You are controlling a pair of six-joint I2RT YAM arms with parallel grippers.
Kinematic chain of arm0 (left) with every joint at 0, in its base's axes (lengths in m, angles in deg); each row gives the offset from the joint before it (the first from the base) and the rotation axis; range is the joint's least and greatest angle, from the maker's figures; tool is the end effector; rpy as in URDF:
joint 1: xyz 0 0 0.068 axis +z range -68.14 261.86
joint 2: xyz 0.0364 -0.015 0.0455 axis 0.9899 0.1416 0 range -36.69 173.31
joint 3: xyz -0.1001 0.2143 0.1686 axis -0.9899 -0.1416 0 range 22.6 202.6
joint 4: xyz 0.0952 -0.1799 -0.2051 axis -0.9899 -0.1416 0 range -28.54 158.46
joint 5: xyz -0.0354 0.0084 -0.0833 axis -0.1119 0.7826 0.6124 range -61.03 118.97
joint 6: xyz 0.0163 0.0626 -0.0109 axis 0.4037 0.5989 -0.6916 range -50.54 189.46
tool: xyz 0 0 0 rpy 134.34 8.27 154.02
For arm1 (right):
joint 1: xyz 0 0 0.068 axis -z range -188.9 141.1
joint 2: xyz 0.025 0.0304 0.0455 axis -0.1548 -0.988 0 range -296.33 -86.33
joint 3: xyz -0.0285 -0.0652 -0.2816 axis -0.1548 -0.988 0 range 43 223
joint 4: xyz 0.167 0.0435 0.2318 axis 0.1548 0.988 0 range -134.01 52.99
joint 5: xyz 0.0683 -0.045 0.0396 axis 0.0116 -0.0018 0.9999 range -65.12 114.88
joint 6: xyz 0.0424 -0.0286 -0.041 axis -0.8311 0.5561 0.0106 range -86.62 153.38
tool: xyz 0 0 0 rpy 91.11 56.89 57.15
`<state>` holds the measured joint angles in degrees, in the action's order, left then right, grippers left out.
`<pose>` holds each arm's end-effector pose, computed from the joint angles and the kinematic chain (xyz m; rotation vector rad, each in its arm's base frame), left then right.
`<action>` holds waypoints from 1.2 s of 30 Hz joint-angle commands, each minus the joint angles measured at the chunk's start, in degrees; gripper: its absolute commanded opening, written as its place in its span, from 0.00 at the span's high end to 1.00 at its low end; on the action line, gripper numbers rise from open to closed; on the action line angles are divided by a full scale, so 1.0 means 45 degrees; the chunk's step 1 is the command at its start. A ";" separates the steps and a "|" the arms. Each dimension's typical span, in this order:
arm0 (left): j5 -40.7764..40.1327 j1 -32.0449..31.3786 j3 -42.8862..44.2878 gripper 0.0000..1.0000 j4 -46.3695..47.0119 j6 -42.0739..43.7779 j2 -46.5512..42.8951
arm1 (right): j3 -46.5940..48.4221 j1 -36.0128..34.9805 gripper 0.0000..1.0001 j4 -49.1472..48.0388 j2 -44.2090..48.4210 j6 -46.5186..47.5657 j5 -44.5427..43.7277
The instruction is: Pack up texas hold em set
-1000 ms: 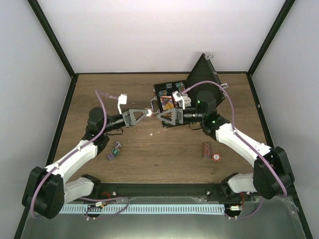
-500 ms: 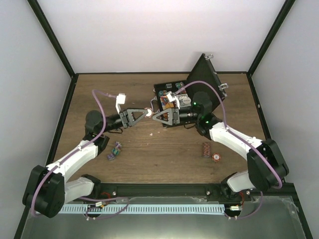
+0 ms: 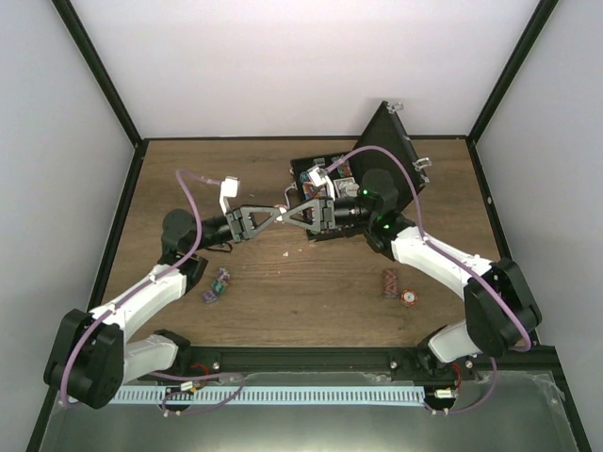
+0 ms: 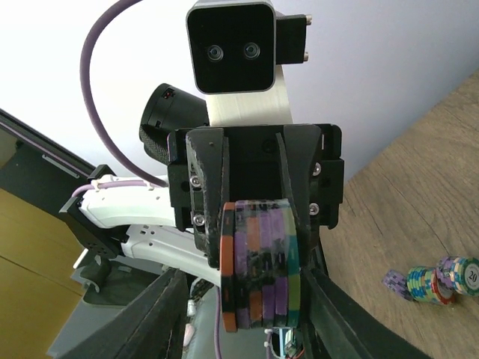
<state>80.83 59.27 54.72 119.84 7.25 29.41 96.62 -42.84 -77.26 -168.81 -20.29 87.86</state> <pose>0.2315 -0.1402 0.2996 0.3891 1.5989 -1.7522 0.2641 0.2331 0.3210 -0.7754 1.7737 1.9208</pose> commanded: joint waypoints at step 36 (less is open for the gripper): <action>-0.7365 0.3785 0.5515 0.00 -1.3469 0.8858 -0.0727 | 0.2721 0.1324 0.89 1.2485 -0.0769 0.8205 -1.0909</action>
<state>64.76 73.04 69.54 83.12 30.07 26.68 103.66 -38.18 -38.47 -167.06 7.41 61.28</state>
